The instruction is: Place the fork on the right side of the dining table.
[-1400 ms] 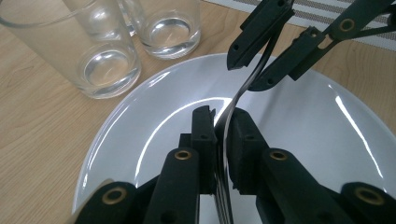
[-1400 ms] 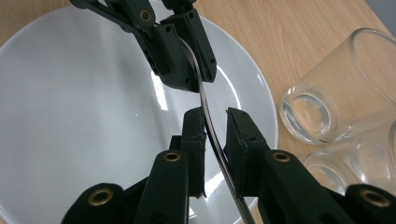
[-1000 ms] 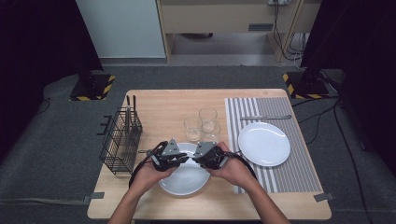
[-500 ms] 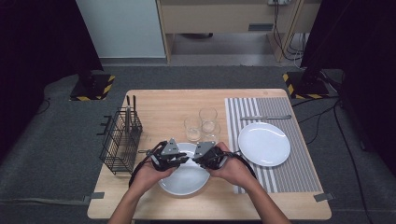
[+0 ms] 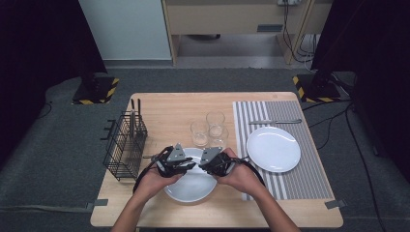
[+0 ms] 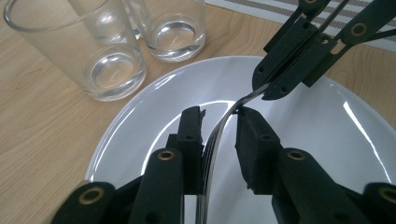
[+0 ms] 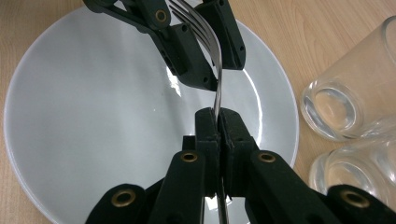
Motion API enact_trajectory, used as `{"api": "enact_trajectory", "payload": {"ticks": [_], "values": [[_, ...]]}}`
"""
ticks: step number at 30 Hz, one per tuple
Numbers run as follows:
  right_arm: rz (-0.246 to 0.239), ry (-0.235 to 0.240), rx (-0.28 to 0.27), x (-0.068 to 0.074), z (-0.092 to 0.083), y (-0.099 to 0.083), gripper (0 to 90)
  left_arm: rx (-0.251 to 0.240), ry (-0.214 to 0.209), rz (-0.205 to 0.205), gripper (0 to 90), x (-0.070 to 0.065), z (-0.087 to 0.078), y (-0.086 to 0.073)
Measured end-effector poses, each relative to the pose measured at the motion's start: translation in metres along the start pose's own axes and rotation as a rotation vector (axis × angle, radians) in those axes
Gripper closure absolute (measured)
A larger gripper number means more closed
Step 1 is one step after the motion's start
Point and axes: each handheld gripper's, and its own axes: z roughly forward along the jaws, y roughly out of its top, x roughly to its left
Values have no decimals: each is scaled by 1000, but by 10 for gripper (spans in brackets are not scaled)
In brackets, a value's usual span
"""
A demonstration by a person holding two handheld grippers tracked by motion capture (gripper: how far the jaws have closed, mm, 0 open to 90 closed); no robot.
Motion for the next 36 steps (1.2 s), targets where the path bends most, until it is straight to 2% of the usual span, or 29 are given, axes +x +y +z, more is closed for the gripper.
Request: {"api": "enact_trajectory", "payload": {"ticks": [9, 16, 19, 22, 23, 25, 31, 36], "values": [[12, -1, -16, 0, -2, 0, 874, -20, 24, 10, 637, 1, -3, 0], [24, 2, -30, 1, -2, 2, 874, -27, 47, 25, 531, 3, -7, 0], [27, -7, -26, 2, -1, 2, 874, -41, 38, 26, 491, 3, -8, 0], [32, -9, -20, 2, 0, 1, 874, -47, 54, 16, 422, 4, -8, 1], [33, -10, -19, 1, 1, 0, 874, -52, 51, 3, 383, 5, -9, 1], [38, -16, -16, 1, 0, -2, 874, -60, 51, 3, 350, 6, -10, 1], [54, -36, -14, -3, -3, -7, 874, -39, 72, -19, 185, 6, -6, 1], [73, -48, -15, -5, -5, -10, 874, -43, 90, -36, 135, 7, -7, 2]]}}
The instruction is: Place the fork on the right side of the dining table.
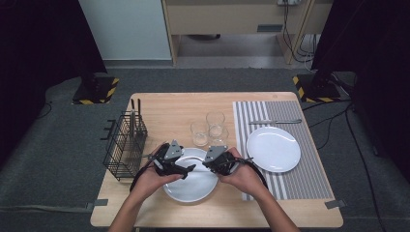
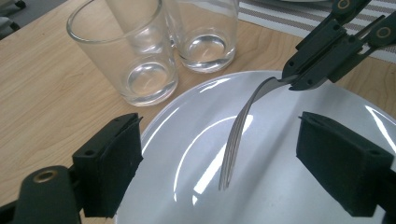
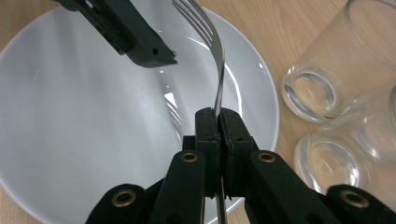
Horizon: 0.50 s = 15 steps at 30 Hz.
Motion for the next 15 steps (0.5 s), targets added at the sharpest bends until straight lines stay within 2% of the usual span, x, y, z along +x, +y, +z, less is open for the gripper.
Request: {"api": "enact_trajectory", "payload": {"ticks": [9, 12, 15], "values": [[8, -8, 5, -2, -3, -2, 874, -2, 4, -49, 96, 3, 0, 0], [11, -12, 3, -2, -4, -2, 873, -13, 8, -51, 89, 3, -1, 0], [9, -28, -2, -3, -6, -4, 874, -31, 15, -70, 69, 5, -3, 1]]}}
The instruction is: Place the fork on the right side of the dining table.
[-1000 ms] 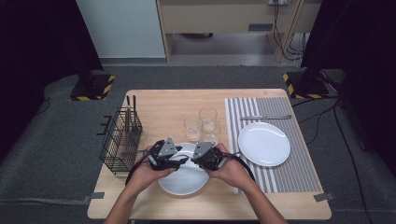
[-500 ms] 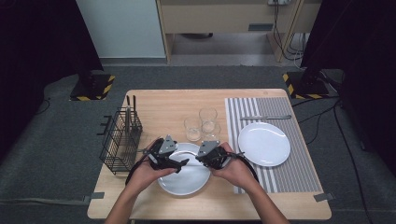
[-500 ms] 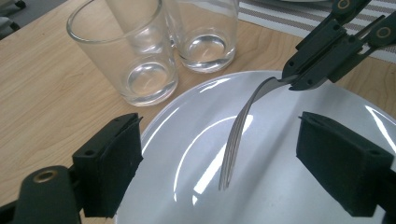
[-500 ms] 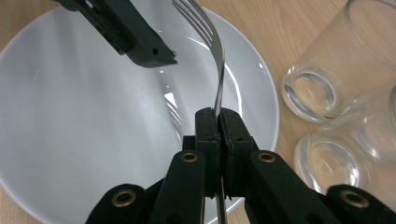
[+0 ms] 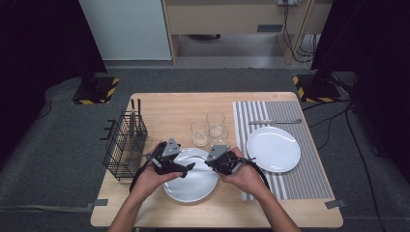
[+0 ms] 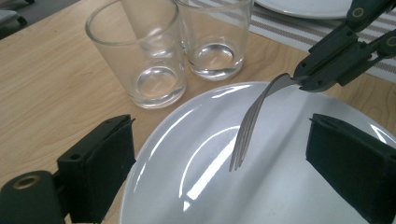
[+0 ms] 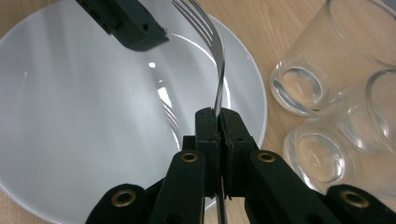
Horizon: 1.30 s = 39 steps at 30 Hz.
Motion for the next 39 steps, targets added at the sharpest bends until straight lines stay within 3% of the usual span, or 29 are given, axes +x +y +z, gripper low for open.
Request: {"api": "enact_trajectory", "payload": {"ticks": [2, 5, 10, 13, 19, 39], "values": [[15, -1, -2, -1, -1, -2, 874, -6, -7, -19, 57, 1, -1, 0], [21, -9, -1, -3, -4, -7, 874, -7, 20, -10, 55, 1, -2, 1], [37, -20, -10, -6, -11, -12, 874, -5, -3, -23, 51, -2, 1, 1], [41, -30, 0, -8, -14, -16, 874, 4, 18, -8, 51, -3, 2, 1], [55, -46, 1, -11, -20, -24, 874, 7, 14, -24, 51, -4, 1, 1], [99, -81, -29, -22, -55, -40, 874, 38, -1, -21, 54, -6, 3, -3]]}}
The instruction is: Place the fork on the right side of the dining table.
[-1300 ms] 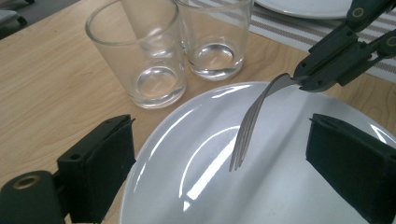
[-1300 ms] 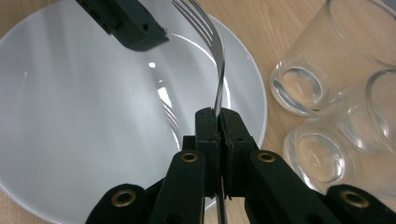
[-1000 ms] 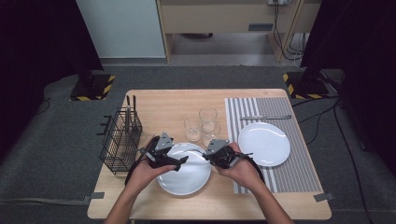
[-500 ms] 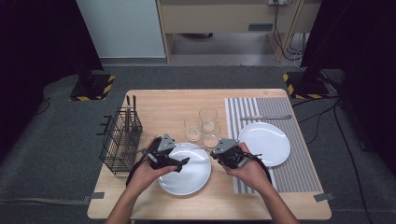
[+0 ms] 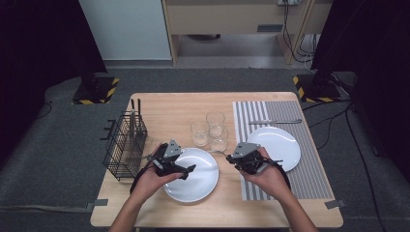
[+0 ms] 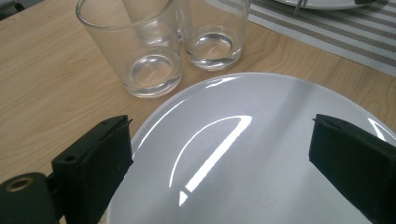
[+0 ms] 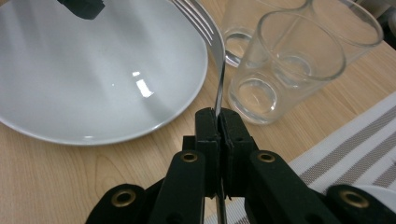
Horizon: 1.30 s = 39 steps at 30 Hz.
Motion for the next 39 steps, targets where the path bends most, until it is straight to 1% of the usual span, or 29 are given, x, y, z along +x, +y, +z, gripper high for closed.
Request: {"api": "enact_trajectory", "payload": {"ticks": [1, 4, 8, 10, 13, 20, 23, 29, 32, 36, 39], "values": [[1, -2, -1, -1, -3, -1, 874, 1, -2, -1, 54, 0, 0, 0], [6, -11, -4, -4, -9, -5, 874, 14, 10, 4, 56, -1, 0, 0], [23, -24, -1, -8, -18, -12, 874, 22, 10, -3, 57, -1, 1, -2], [24, -29, 4, -10, -21, -16, 874, 27, 9, 1, 57, -1, 2, -3], [35, -37, 9, -12, -27, -23, 874, 34, 6, 2, 61, -2, 4, -5], [41, -46, 6, -13, -37, -33, 874, 43, 3, 6, 61, -4, 6, -6], [47, -53, 11, -14, -40, -39, 874, 54, 7, 13, 61, -5, 6, -7], [62, -54, 16, -14, -45, -52, 874, 55, 4, 13, 61, -6, 7, -8], [68, -58, 31, -13, -46, -57, 874, 56, -3, 16, 61, -8, 7, -8], [70, -55, 32, -11, -46, -62, 874, 61, -15, 31, 60, -11, 6, -6], [72, -55, 35, -11, -46, -67, 874, 65, -16, 29, 60, -10, 7, -7]]}}
